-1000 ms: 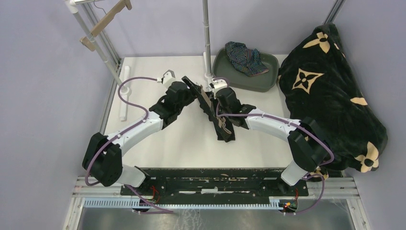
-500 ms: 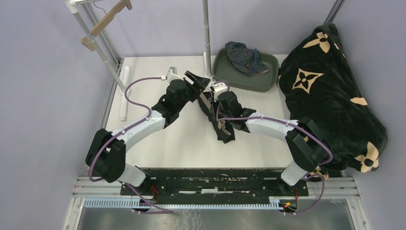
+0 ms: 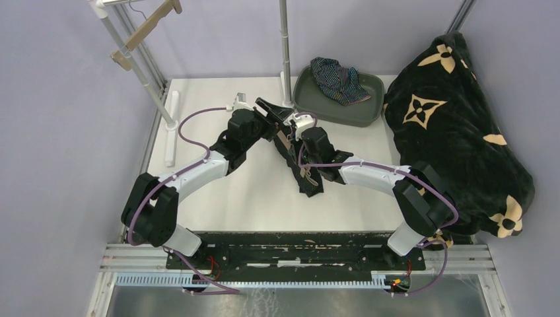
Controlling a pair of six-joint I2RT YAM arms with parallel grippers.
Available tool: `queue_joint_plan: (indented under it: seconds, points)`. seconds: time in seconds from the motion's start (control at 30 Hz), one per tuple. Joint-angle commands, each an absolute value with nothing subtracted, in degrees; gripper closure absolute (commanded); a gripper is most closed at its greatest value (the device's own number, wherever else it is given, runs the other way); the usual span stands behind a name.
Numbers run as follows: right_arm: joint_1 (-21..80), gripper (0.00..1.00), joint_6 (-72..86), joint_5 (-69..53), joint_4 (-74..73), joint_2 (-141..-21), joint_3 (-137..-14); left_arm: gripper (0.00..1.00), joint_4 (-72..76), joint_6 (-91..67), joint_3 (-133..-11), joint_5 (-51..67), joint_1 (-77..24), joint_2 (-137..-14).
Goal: Clip the underwear to the hanger
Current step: Place the hanger at the clothesline.
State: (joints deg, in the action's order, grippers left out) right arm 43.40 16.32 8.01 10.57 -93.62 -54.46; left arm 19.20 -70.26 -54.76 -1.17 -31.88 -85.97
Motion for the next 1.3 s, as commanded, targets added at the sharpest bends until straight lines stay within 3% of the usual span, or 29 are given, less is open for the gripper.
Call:
queue_joint_plan:
  seconds: [0.0, 0.53, 1.27]
  points:
    - [43.7, 0.99, 15.7, 10.3, 15.3, -92.1, -54.6, 0.18, 22.1, -73.5, -53.5, 1.1, -31.4, -85.8]
    - [43.7, 0.99, 19.8, 12.3, 19.8, -91.7, -53.0, 0.18, 35.6, -80.7, -38.2, 2.1, -30.1, -83.7]
    - [43.7, 0.99, 20.2, 7.7, 21.0, -86.4, -50.0, 0.29, 42.4, -81.4, -44.1, 4.7, -27.7, -95.8]
